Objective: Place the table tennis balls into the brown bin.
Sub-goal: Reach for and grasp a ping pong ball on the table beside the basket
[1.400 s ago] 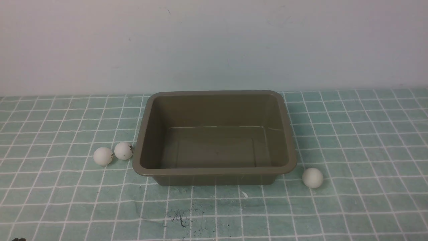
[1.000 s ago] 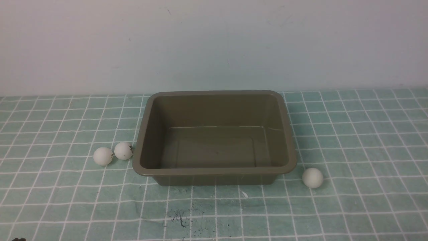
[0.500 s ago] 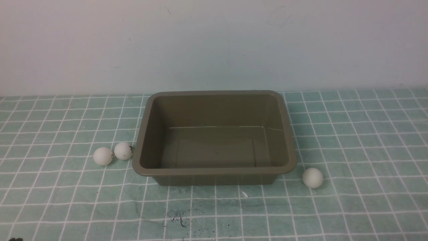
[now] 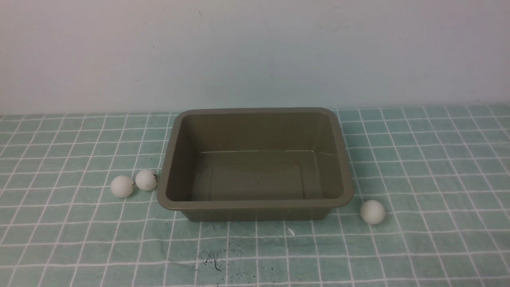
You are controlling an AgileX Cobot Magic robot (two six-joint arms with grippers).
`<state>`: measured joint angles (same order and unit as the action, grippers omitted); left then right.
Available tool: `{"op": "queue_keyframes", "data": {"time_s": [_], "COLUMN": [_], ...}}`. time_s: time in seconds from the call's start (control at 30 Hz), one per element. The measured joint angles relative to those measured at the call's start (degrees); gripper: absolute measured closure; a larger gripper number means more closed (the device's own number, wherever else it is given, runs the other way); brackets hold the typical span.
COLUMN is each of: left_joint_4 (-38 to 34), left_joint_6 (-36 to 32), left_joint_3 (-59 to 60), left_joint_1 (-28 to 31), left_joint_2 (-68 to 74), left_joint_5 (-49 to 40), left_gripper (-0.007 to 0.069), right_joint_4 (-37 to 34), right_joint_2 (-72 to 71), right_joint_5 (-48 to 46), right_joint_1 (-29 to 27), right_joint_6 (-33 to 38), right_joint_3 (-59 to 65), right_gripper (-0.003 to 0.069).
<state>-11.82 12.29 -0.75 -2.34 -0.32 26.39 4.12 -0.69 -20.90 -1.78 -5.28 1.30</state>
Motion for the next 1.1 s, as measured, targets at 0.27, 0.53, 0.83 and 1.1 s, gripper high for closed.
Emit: {"op": "queue_keyframes", "data": {"time_s": [0.27,0.53,0.83,1.1], "left_joint_4": [1.5,2.14,5.45,7.67], "left_joint_6": [-0.68,-13.94,-16.74,-16.87], "left_joint_3": [-34.52,-52.12,-62.81,-72.79], "left_joint_1": [0.0,0.0,0.0,0.0], "left_joint_2": [24.85,62.56,87.85,99.71], "left_joint_5": [-48.81,-83.88,-82.89,-81.49], "left_gripper": [0.0629,0.0629,0.0629,0.0603], "right_joint_4": [-19.97,-36.03,-33.4,-29.19], "right_joint_2": [0.0,0.0,3.45,24.11], "right_joint_5": [12.5,20.9,1.82,-19.65], "right_joint_1": [0.0,0.0,2.45,3.71], "right_joint_6": [-10.28,-15.81,-11.39,2.61], "right_joint_3": [0.31,0.31,-10.53,-29.65], "right_gripper": [0.0673,0.0673,0.0673,0.0673]}}
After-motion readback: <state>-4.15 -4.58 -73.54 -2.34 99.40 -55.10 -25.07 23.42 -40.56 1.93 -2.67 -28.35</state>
